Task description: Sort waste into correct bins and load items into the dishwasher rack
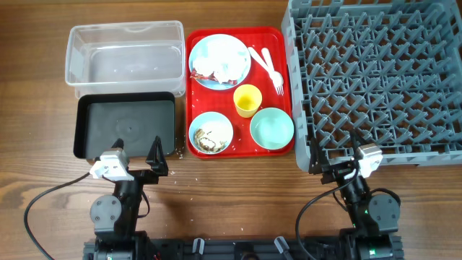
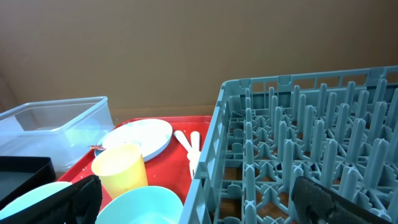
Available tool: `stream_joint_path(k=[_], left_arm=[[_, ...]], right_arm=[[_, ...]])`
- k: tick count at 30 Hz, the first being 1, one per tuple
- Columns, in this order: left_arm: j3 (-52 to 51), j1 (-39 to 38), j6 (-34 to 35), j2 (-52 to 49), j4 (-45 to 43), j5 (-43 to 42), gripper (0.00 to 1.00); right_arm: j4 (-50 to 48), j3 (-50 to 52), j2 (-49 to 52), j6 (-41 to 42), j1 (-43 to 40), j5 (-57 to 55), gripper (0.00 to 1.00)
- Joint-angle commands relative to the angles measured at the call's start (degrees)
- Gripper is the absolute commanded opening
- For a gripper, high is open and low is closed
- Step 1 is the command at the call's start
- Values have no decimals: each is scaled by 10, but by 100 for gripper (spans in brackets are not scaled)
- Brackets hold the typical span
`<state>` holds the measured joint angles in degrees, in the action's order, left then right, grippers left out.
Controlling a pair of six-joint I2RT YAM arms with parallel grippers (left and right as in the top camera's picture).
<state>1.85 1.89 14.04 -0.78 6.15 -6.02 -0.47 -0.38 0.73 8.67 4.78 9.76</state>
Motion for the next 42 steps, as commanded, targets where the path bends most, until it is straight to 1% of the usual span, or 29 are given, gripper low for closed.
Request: stream_joint_path(k=[1,34,37,40,42], left_arm=[[-5,4,1,6,-2,-5,100],[-5,4,1,6,-2,-5,100],[-5,3,3,6,-4,-21,100],[-5,3,3,6,-7,-31,100],[-5,3,3,6,-24,-54,100]], right_arm=[[-2,1,-2,-10,0,-9,100],[-2,1,-2,-12,0,-20,100],[-3,1,-2,-11,0,-20,100],[-11,0,-2,-12,0,-1,100],[-16,-9,-2,-18,0,26,100]])
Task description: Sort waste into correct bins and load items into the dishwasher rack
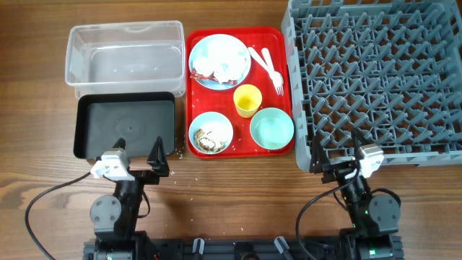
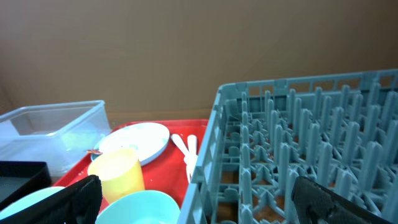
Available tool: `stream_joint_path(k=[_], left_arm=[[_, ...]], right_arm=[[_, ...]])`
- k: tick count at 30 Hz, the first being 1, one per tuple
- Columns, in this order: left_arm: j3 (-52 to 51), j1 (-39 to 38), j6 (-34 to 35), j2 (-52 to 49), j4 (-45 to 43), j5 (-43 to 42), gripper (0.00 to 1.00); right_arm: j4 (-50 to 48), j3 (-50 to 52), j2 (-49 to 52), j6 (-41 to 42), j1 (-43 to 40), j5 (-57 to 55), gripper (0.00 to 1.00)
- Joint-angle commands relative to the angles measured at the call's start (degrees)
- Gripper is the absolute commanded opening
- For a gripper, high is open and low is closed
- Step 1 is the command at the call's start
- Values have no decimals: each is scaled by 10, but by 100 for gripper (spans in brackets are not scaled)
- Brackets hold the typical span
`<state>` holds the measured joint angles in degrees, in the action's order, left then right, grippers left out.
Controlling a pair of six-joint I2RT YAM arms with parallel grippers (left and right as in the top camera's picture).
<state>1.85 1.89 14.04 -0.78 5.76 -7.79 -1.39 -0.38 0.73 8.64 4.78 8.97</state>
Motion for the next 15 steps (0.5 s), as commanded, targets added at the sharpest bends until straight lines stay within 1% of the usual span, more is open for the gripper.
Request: stream_joint_path(k=[1,2,6,9,12,15], left_arm=[[-5,3,3,6,-35,-46,100],[-3,3,-2,6,-50,-62,100],[26,3,-3,3,-62,-72,100],[73,3,-17,-24,-62,-72,100],[125,3,-17,-76,-55,-72,100],[206,2,-17,-164,-16,-75,100]], right_arm=[[-7,-16,-2,-37,0,54,100],[-6,-24,-2,-57,0,69,100],[-4,-60,7,-58,0,82,100],[35,-126,35,-56,0,92,100],[95,-205,83,-57,0,98,100],[163,-304,160,-57,0,101,100]])
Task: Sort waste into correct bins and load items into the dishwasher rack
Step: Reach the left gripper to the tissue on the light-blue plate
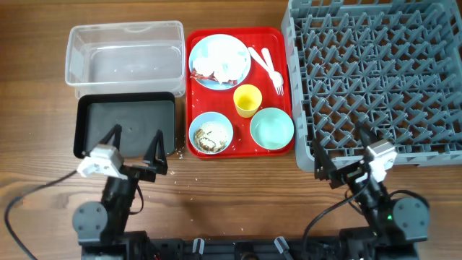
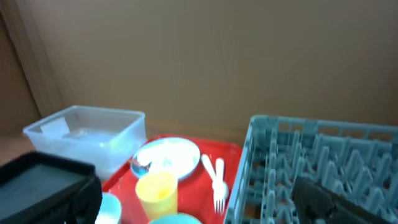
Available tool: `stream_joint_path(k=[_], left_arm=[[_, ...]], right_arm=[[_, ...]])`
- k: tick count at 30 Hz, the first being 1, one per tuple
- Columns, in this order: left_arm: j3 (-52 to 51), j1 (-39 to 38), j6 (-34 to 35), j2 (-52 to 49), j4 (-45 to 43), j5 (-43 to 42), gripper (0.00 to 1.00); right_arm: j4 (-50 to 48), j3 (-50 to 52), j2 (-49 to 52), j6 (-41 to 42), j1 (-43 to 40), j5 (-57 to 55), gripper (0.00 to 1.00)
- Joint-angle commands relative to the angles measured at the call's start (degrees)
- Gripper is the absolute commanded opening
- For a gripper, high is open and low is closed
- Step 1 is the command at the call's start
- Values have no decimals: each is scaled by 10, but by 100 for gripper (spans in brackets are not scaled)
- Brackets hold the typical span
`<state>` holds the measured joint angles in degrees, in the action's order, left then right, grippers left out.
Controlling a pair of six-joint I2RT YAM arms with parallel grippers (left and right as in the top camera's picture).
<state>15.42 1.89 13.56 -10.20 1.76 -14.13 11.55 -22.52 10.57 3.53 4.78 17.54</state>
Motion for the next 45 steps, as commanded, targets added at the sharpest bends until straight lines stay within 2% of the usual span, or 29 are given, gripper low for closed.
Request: stream_joint_path(k=[1,6,11,13,17,20,27,30,32,39,45], left_arm=[[103,2,-12,-104,40,-12,100],[298,-8,-28,-296,109,-25,100],[557,-80,-61,-526,242,-25,100],[664,-117,-106,-619,320,-10,100],[834,-185,-160,-782,454,96,100],[862,-218,-201,-860,456,114,100],[862,-242,-200,-986,399,105,100],[862,-242,-170,-1049,393,106,100],[862,-241,-154,-1078,392,108,100],[862,-241,-154,-1155,350,127,100],[862,-240,-154,-1200,349,127,100]], right_arm=[[52,-116,91,-8,0,17,100],[159,-298,248,-37,0,21,100],[293,-459,388,-101,0,19,100],[318,-487,417,-99,0,19,100],[336,-489,448,-56,0,21,100],[349,-489,469,-10,0,21,100],[376,-489,514,-3,0,21,100],[383,-489,529,16,0,21,100],[387,-489,530,16,0,21,100],[389,-489,530,16,0,21,100],[389,-489,530,16,0,21,100]])
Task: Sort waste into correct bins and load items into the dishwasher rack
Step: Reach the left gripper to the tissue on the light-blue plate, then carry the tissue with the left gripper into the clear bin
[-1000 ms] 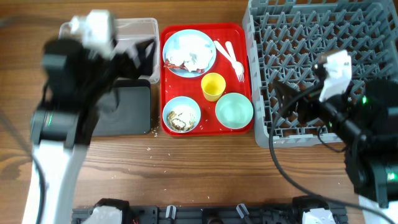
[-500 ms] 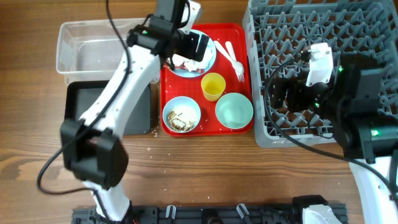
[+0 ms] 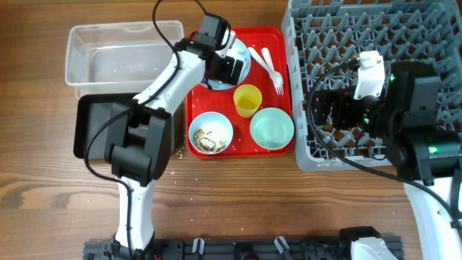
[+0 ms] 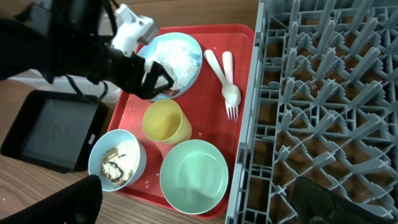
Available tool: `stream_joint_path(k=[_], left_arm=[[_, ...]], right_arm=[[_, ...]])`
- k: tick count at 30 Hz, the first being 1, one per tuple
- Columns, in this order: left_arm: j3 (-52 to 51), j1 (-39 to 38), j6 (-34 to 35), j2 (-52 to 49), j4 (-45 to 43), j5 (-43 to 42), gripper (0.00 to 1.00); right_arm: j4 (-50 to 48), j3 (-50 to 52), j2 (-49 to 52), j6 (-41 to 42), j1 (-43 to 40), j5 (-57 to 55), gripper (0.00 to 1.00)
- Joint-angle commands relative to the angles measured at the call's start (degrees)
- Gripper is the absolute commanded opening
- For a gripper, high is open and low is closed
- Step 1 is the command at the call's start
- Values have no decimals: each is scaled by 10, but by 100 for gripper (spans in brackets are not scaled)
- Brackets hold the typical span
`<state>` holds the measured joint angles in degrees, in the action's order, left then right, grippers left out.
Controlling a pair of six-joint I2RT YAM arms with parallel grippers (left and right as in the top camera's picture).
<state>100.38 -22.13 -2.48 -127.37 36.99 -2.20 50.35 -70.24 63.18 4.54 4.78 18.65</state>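
On the red tray [image 3: 198,101] lie a light-blue plate [image 4: 180,53] with white scraps, a yellow cup [image 3: 247,100], a green bowl [image 3: 272,128], a light-blue bowl of food scraps [image 3: 211,133], and a white fork and spoon [image 3: 268,66]. My left gripper [image 3: 229,68] reaches across to the plate's near-left edge; in the right wrist view the left gripper [image 4: 157,79] shows its fingers apart over the plate rim. My right gripper [image 4: 208,202] hangs open and empty high above the green bowl and the rack's left edge.
The grey dishwasher rack [image 3: 404,36] fills the right side. Left of the tray, a clear plastic bin [image 3: 123,54] stands at the back and a black bin [image 3: 108,126] sits in front of it. The left arm stretches over the black bin.
The left arm has gone from the table's near edge to the plate at the tray's far end. The right arm has risen from the near edge to above the rack's left side, looking down.
Both arms rested low at the near edge with grippers open, left by the black bin, right by the rack's front. Then both stood slightly raised there. Now the left gripper is at the plate and the right hovers high over the rack edge. No dish has moved.
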Motion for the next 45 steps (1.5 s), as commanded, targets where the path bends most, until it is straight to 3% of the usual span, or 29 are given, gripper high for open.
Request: stream_joint_path(k=[1,3,5,6,7,11,12,17,23,30,39,41,43,45], left_arm=[[12,0,11,-36,-3,8,100],[12,2,19,-50,-5,8,100],[12,2,19,-65,-6,8,88],[11,2,19,-69,-5,8,78],[11,1,19,-70,-4,8,59],[11,1,19,-70,-6,8,5],[11,1,24,-69,-6,8,4],[22,2,72,-28,1,8,4],[46,35,125,99,23,5,4],[46,108,126,204,57,4,4],[45,211,125,125,152,4,5],[45,220,123,99,152,4,20],[45,221,123,82,152,4,67],[47,221,118,83,150,4,94]], right_arm=[[1,-12,4,6,0,10,100],[1,-12,4,6,0,10,100],[1,-12,4,6,0,10,100],[2,-12,4,6,0,10,100],[1,-12,4,6,0,10,100],[1,-12,4,6,0,10,100],[2,-12,4,6,0,10,100],[3,-12,4,6,0,9,100],[8,-12,4,5,0,7,100],[10,-12,4,6,0,8,100],[14,-12,4,6,0,8,100],[16,-12,4,6,0,8,100],[20,-12,4,6,0,8,100],[20,-12,4,6,0,8,100]])
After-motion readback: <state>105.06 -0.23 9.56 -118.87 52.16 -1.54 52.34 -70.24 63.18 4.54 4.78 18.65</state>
